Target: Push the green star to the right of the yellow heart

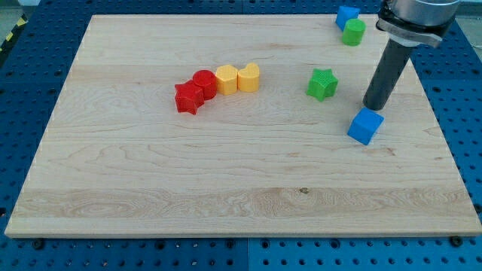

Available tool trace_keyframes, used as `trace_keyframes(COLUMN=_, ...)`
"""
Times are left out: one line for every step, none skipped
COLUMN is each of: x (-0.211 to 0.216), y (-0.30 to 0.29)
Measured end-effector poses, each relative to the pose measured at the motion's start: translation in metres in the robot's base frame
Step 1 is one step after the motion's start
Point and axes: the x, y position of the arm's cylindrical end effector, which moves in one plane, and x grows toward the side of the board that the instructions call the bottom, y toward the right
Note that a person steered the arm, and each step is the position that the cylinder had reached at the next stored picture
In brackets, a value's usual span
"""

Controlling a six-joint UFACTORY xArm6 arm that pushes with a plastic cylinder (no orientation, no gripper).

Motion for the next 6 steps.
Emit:
trace_keyframes(x=0.000, y=0.000)
trace_keyframes(x=-0.001, y=0.000)
trace_keyframes(x=-0.013, y=-0.006)
trace_keyframes(x=-0.028, y=-0.022)
trace_keyframes(x=-0.037, y=-0.050)
trace_keyframes(x=-0.037, y=-0.080)
